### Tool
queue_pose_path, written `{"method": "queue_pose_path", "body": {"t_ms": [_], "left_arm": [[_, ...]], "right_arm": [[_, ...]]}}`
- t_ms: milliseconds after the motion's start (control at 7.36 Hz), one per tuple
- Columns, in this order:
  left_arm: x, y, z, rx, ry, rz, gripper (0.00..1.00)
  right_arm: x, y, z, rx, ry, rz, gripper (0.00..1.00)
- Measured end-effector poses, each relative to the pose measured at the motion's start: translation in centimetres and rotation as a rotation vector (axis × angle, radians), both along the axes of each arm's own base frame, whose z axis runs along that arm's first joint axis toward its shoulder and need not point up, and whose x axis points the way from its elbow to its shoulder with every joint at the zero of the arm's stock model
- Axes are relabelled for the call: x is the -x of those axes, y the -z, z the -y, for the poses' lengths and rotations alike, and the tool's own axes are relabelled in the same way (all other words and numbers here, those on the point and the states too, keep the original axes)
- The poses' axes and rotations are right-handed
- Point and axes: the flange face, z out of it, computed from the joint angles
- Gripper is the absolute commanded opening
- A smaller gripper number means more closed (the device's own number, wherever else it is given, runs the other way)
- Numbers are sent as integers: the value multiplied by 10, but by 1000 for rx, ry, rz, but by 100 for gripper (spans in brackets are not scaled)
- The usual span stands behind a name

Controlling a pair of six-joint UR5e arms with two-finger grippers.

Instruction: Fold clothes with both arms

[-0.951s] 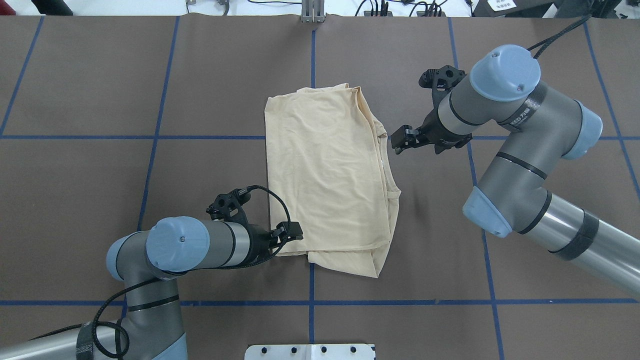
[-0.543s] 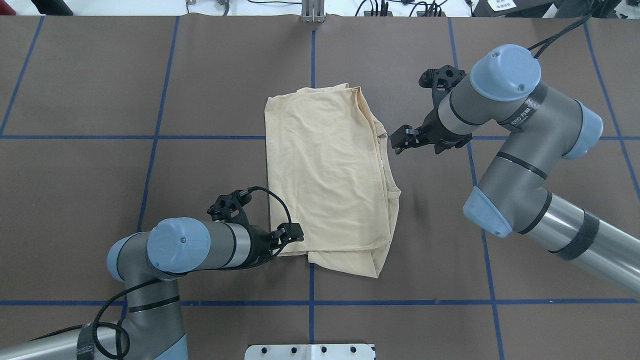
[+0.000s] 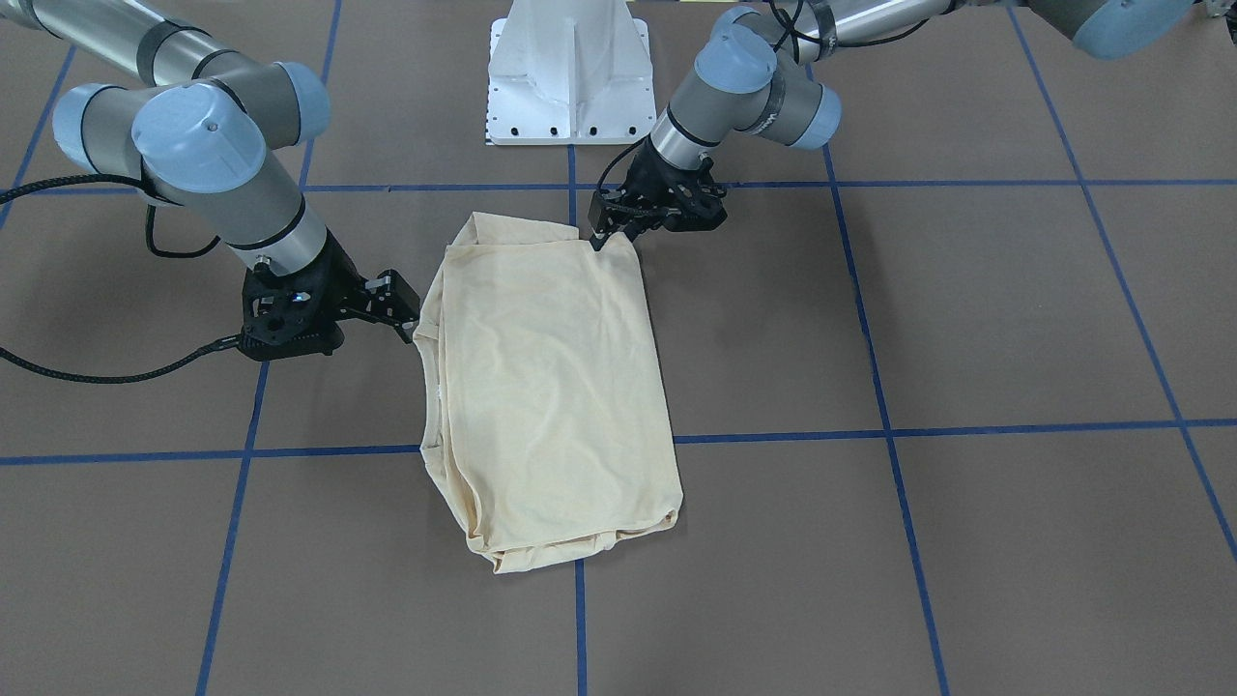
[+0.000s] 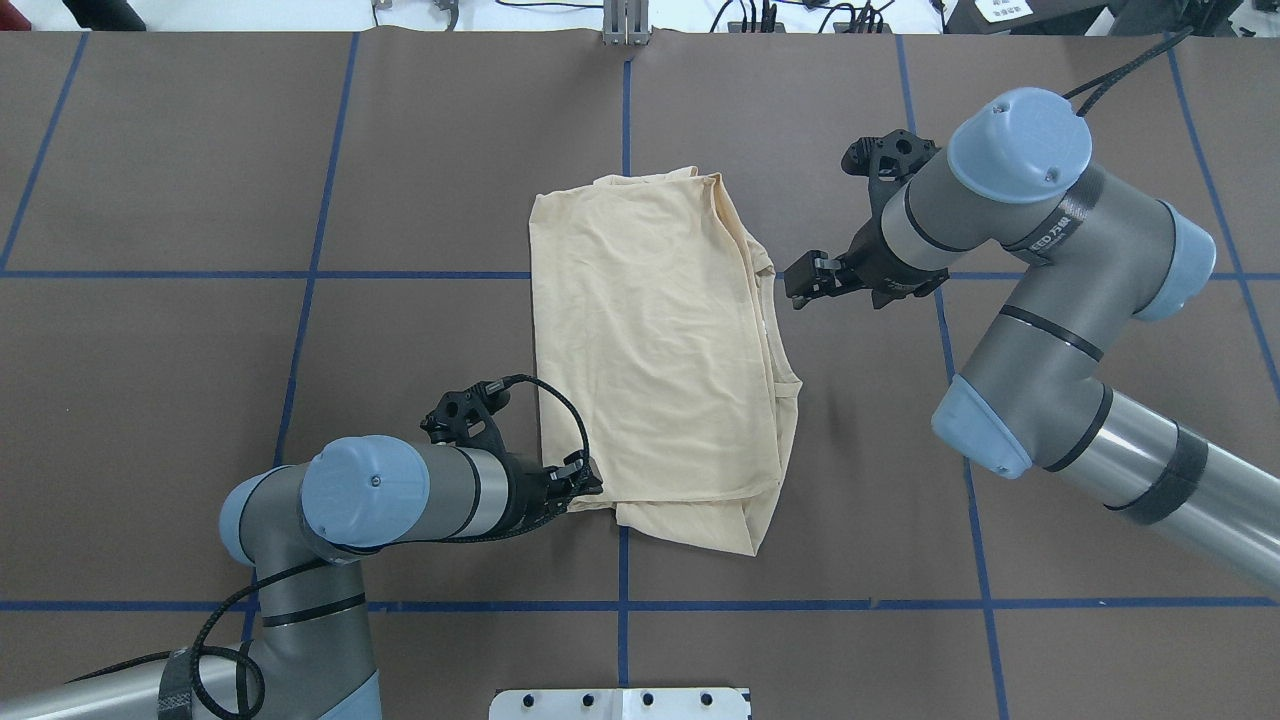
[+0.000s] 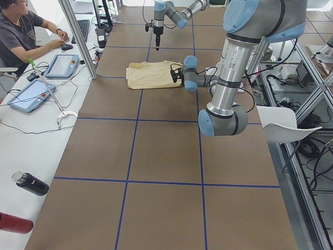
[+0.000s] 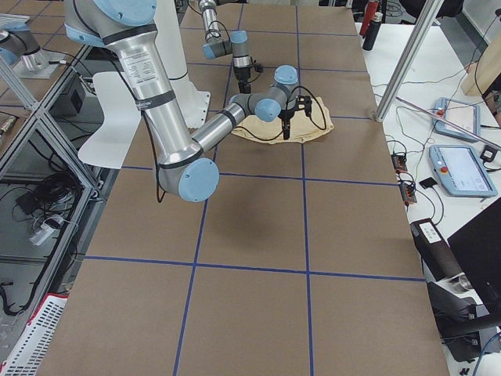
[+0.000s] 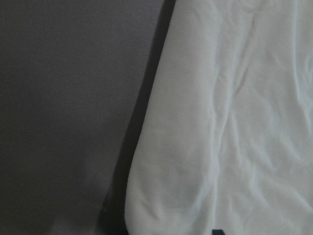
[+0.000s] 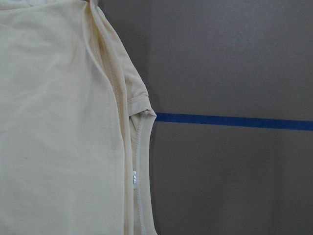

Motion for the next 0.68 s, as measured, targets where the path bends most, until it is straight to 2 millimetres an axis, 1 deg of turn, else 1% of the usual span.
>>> {"method": "queue_pose_path", "body": {"t_ms": [136, 272, 543, 679], "left_arm": [[0, 1, 0, 0, -1, 0, 10], [0, 1, 0, 0, -1, 0, 0], [1, -1, -1, 1, -1, 2, 0], [2, -1, 0, 1, 0, 1, 0]], "right_arm": [[-1, 2, -1, 3, 0, -4, 100], [-3, 3, -3, 8, -1, -9, 100], [-2, 5, -8, 25, -5, -11, 100], [10, 9, -19, 56, -11, -2, 100]]}}
